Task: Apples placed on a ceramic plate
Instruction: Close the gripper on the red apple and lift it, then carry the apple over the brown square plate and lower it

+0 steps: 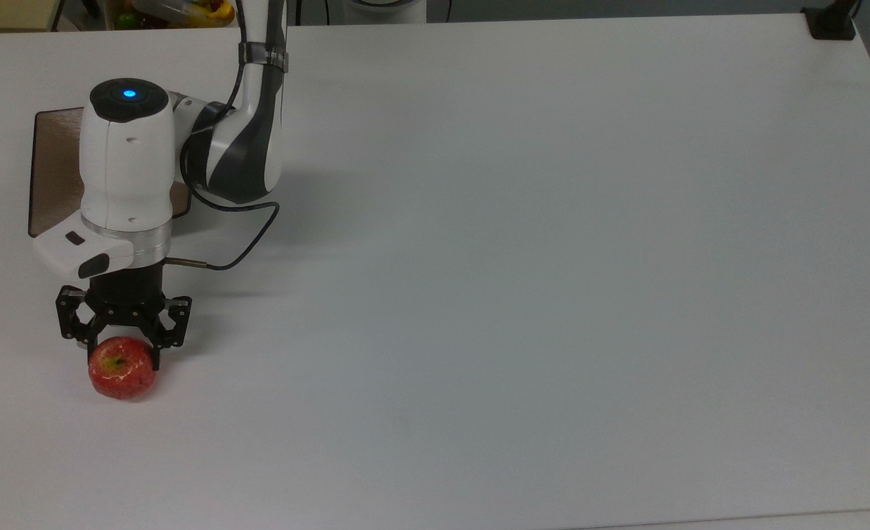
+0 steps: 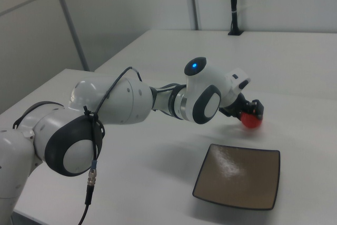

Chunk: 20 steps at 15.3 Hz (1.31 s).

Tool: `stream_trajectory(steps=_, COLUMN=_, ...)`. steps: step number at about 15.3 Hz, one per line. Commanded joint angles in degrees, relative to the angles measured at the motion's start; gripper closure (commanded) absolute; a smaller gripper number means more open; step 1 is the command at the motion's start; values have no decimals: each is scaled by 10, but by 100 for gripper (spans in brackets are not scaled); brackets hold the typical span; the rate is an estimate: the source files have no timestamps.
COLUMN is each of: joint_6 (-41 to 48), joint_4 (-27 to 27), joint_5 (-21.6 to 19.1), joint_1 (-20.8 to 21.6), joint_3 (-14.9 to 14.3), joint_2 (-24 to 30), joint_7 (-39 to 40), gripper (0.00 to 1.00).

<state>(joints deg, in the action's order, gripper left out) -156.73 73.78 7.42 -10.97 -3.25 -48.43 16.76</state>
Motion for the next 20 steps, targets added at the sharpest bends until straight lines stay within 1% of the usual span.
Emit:
stream_trajectory(steps=1, joint_6=-5, joint_4=-5, joint_5=7, joint_1=2, joint_3=0, joint_2=14, joint_7=1, gripper=61)
stream_trajectory(steps=3, joint_6=-1, joint_4=0, joint_5=-1, joint_1=2, joint_3=2, joint_2=42, joint_7=-5, gripper=61)
stream_trajectory(steps=5, joint_6=6, joint_4=15, joint_5=-7, joint_1=7, joint_3=2, joint_2=85, joint_7=-35, gripper=61)
stream_trajectory(steps=8, joint_6=88, joint_4=33, joint_5=-15, joint_1=17, joint_3=2, joint_2=158, joint_7=-66, gripper=61)
stream_trajectory(steps=10, joint_6=151, joint_4=44, joint_5=-41, joint_1=19, joint_3=2, joint_2=206, joint_7=-74, gripper=61)
stream_trajectory(steps=13, joint_6=217, joint_4=82, joint_5=-84, joint_1=21, joint_3=2, joint_2=276, joint_7=-68, gripper=60)
stream_trajectory(steps=15, joint_6=262, joint_4=112, joint_5=-93, joint_1=21, joint_3=2, joint_2=315, joint_7=-27, gripper=60)
stream_trajectory(steps=16, joint_6=287, joint_4=123, joint_5=-106, joint_1=17, joint_3=2, joint_2=331, joint_7=1, gripper=60)
stream_trajectory(steps=18, joint_6=338, joint_4=137, joint_5=-139, joint_1=7, joint_3=0, joint_2=358, joint_7=67, gripper=59)
stream_trajectory(steps=20, joint_6=374, joint_4=139, joint_5=-183, joint_1=-26, joint_3=0, joint_2=366, joint_7=150, gripper=58)
